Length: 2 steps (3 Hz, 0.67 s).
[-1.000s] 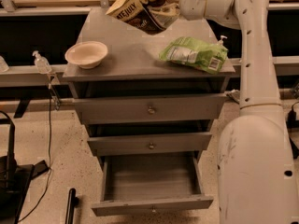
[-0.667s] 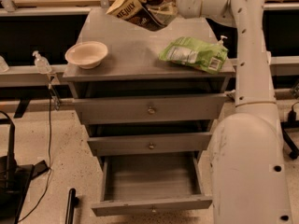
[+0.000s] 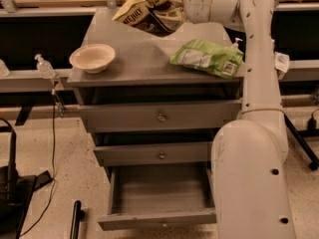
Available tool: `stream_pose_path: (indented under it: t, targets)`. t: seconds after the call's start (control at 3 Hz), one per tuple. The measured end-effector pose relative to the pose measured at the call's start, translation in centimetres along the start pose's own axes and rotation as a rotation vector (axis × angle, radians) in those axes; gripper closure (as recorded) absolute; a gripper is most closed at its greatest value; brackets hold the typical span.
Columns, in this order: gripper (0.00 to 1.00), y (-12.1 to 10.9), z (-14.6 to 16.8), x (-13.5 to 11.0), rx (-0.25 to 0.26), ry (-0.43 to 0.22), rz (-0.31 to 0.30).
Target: Pick brown chip bag from bottom drawer and place on counter
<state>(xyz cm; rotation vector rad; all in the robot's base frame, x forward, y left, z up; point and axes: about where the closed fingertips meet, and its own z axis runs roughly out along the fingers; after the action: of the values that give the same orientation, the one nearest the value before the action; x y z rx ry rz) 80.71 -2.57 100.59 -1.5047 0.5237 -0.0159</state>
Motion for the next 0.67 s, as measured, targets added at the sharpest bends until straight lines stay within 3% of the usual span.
stream_pose_path:
  t: [0.67]
  targets:
    - [0.30,0.29,0.85,-0.19,-0.005,-0.012,0.002]
